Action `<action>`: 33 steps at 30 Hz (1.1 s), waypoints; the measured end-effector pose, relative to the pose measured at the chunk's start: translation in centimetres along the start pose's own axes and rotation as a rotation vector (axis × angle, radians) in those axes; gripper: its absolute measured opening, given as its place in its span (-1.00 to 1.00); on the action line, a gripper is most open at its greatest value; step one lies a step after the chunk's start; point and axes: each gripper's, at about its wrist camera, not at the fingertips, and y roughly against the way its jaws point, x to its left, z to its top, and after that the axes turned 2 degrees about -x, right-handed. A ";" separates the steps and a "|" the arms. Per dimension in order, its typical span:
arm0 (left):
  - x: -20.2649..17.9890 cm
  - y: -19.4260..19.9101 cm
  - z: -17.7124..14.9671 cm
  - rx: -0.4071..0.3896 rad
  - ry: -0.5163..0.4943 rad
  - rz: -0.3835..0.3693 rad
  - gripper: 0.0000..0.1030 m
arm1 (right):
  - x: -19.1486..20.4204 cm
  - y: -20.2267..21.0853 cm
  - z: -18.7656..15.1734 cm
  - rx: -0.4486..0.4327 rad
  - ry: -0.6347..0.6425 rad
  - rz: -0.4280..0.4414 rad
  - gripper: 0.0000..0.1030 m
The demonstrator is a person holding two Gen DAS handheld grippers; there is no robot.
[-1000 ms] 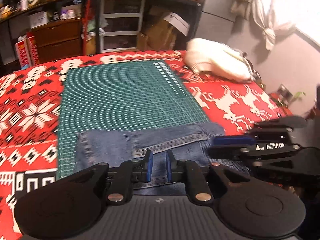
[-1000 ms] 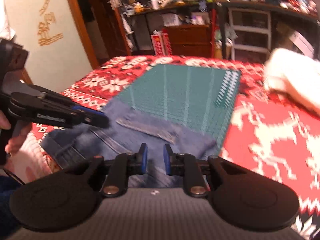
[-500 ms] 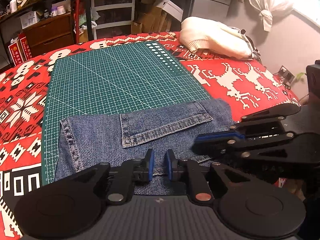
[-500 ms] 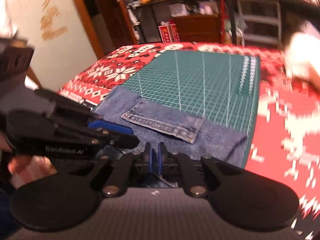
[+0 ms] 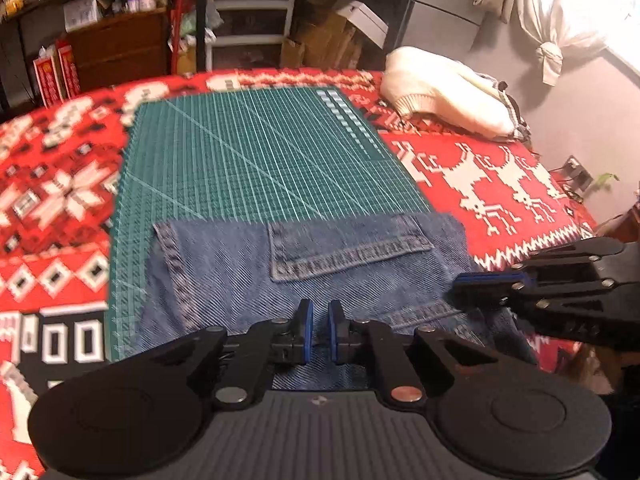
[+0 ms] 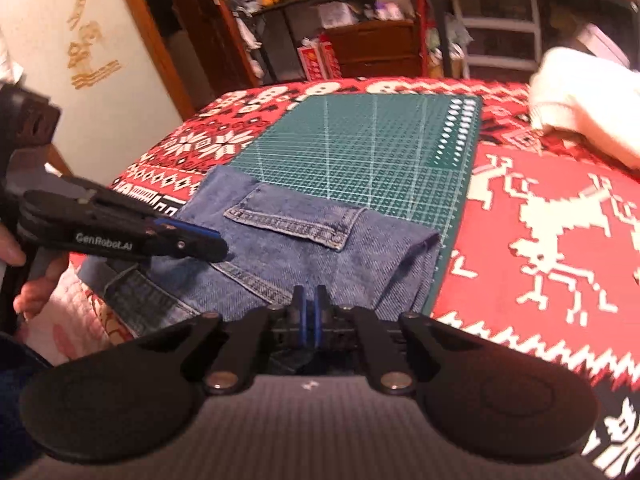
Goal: Fold clothes
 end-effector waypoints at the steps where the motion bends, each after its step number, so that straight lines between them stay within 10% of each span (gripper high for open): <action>1: 0.0 0.3 0.3 -0.014 -0.004 0.015 -0.81 | -0.2 0.4 0.2 -0.003 -0.015 -0.008 -0.89; 13: 4.8 -2.2 4.0 -0.038 0.058 0.136 -0.82 | -2.1 -1.6 3.7 -0.067 -0.005 -0.110 -0.87; 33: 7.8 -1.0 1.2 -0.043 0.104 0.187 -0.80 | -4.1 0.2 -1.0 -0.072 -0.078 -0.095 -0.94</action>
